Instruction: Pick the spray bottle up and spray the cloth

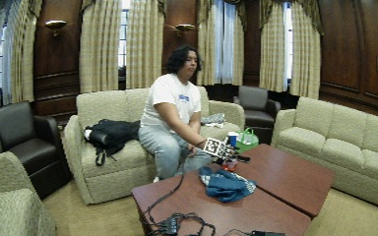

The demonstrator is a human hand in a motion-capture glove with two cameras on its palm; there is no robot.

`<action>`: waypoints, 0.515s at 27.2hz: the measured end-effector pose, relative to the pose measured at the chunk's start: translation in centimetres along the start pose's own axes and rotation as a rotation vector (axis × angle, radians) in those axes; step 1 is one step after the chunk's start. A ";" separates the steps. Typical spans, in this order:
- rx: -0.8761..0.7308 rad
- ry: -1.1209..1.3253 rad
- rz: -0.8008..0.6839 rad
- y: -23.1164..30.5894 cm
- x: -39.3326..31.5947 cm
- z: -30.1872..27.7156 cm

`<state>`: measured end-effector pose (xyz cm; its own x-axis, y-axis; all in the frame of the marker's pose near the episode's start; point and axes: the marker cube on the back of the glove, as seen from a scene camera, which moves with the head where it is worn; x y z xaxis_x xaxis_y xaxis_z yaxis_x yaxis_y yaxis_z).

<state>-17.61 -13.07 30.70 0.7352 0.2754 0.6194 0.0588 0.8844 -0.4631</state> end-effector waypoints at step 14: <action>-0.002 0.233 -0.134 6.7 0.3 -4.8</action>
<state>-13.73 -8.87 24.77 0.8563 0.0621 0.5128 0.1668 0.9063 -0.3882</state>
